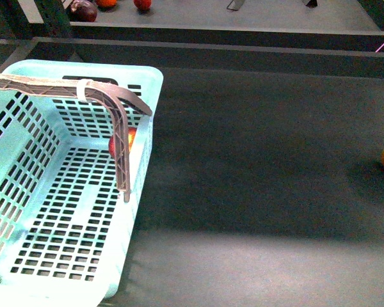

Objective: Pick apple with right arm and hold basket with left

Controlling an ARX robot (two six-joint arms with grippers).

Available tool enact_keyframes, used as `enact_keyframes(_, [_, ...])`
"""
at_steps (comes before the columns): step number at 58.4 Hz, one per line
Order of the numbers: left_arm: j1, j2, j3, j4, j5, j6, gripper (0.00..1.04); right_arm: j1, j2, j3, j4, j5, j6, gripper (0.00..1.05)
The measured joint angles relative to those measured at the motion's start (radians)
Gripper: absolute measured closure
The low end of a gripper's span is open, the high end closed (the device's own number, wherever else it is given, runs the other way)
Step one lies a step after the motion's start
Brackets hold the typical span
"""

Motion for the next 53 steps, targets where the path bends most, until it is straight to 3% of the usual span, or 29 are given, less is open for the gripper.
enact_keyframes(6, [0.048, -0.111, -0.092, 0.072, 0.044, 0.414, 0.65, 0.0, 0.0, 0.0, 0.0, 0.0, 0.0, 0.09])
enact_keyframes(19, [0.122, -0.256, -0.225, 0.041, 0.116, 0.6, 1.02, 0.0, 0.0, 0.0, 0.0, 0.0, 0.0, 0.09])
enact_keyframes(30, [0.178, -0.414, -0.307, -0.038, 0.169, 0.627, 1.01, 0.0, 0.0, 0.0, 0.0, 0.0, 0.0, 0.09])
enact_keyframes(35, [0.199, -0.439, -0.358, -0.002, 0.191, 0.63, 1.01, 0.0, 0.0, 0.0, 0.0, 0.0, 0.0, 0.09])
enact_keyframes(42, [0.27, -0.553, -0.389, -0.097, 0.279, 0.633, 1.01, 0.0, 0.0, 0.0, 0.0, 0.0, 0.0, 0.09])
enact_keyframes(53, [0.296, -0.724, -0.407, -0.244, 0.289, 0.635, 1.01, 0.0, 0.0, 0.0, 0.0, 0.0, 0.0, 0.09])
